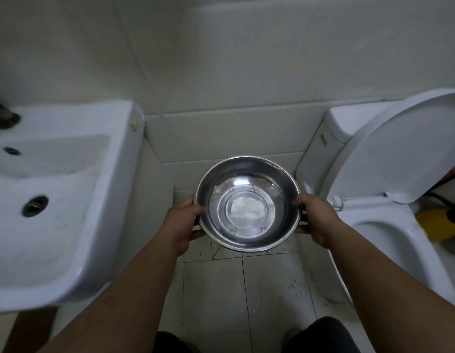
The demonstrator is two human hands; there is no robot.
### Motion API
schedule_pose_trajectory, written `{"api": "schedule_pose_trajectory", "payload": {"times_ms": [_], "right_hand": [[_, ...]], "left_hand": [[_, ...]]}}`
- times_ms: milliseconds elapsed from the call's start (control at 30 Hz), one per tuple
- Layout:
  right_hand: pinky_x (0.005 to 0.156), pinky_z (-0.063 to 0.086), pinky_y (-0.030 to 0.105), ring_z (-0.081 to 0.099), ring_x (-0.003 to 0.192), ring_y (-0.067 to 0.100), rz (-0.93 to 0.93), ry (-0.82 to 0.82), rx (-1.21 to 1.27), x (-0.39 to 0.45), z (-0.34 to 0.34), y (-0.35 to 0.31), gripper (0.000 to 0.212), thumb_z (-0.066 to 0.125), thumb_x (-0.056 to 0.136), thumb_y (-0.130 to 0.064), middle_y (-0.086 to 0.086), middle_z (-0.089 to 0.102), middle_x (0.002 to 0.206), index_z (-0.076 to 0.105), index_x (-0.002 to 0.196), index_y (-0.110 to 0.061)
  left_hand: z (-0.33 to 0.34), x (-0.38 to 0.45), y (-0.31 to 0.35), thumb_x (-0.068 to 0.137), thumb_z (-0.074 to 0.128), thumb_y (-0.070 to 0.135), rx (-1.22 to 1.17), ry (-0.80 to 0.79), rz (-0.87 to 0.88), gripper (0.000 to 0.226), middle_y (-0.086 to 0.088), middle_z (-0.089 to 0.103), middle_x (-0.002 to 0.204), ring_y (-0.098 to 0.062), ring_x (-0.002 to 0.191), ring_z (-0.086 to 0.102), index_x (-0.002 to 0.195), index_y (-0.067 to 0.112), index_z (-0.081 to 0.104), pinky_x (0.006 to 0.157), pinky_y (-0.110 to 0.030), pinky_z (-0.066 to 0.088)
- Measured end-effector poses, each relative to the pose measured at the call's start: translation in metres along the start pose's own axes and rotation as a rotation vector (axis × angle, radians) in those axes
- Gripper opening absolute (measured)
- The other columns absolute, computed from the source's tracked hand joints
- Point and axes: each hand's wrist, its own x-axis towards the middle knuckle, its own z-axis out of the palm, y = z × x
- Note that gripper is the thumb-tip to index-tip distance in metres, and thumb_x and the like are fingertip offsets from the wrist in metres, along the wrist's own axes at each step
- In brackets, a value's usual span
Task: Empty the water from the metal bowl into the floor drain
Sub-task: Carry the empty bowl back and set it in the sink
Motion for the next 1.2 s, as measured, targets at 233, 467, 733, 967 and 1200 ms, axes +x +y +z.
{"api": "schedule_pose_trajectory", "payload": {"times_ms": [233,467,733,967,1200], "right_hand": [[0.051,0.059,0.033,0.064,0.072,0.029,-0.032,0.027,-0.061,-0.061,-0.004,-0.063,0.019,0.053,0.085,-0.013,0.01,0.062,0.073,0.069,0.094,-0.008],[0.05,0.059,0.034,0.066,0.067,0.028,-0.049,0.056,-0.107,-0.114,-0.008,-0.12,0.018,0.052,0.088,-0.011,0.013,0.062,0.076,0.068,0.095,-0.005],[0.072,0.055,0.051,0.059,0.072,0.038,-0.05,0.073,-0.12,-0.159,0.0,-0.167,0.028,0.051,0.089,-0.011,0.02,0.058,0.08,0.066,0.105,0.007],[0.056,0.062,0.037,0.063,0.069,0.027,-0.078,0.067,-0.121,-0.196,0.008,-0.206,0.018,0.052,0.088,-0.013,0.013,0.061,0.075,0.067,0.094,-0.006],[0.06,0.064,0.041,0.066,0.065,0.027,-0.123,0.086,-0.159,-0.223,0.026,-0.221,0.024,0.055,0.086,-0.009,0.017,0.064,0.08,0.068,0.105,0.0]], "left_hand": [[0.007,-0.06,0.061,0.087,0.058,0.003,0.009,0.022,0.027,0.037,0.003,0.076,0.067,-0.012,0.058,0.068,0.11,0.023,0.079,0.044,-0.022,0.053],[0.007,-0.111,0.119,0.088,0.057,0.004,0.012,0.032,0.054,0.036,0.003,0.077,0.065,-0.01,0.053,0.072,0.105,0.026,0.079,0.047,-0.024,0.056],[-0.003,-0.153,0.171,0.09,0.055,0.003,0.015,0.017,0.069,0.035,0.003,0.077,0.066,-0.011,0.053,0.072,0.105,0.025,0.078,0.047,-0.024,0.056],[-0.016,-0.182,0.207,0.09,0.056,0.003,0.024,0.002,0.102,0.036,0.002,0.079,0.069,-0.012,0.054,0.073,0.101,0.029,0.078,0.048,-0.029,0.061],[-0.036,-0.186,0.22,0.088,0.057,0.004,0.032,-0.01,0.11,0.034,0.003,0.08,0.072,-0.011,0.056,0.074,0.097,0.03,0.078,0.058,-0.034,0.064]]}}
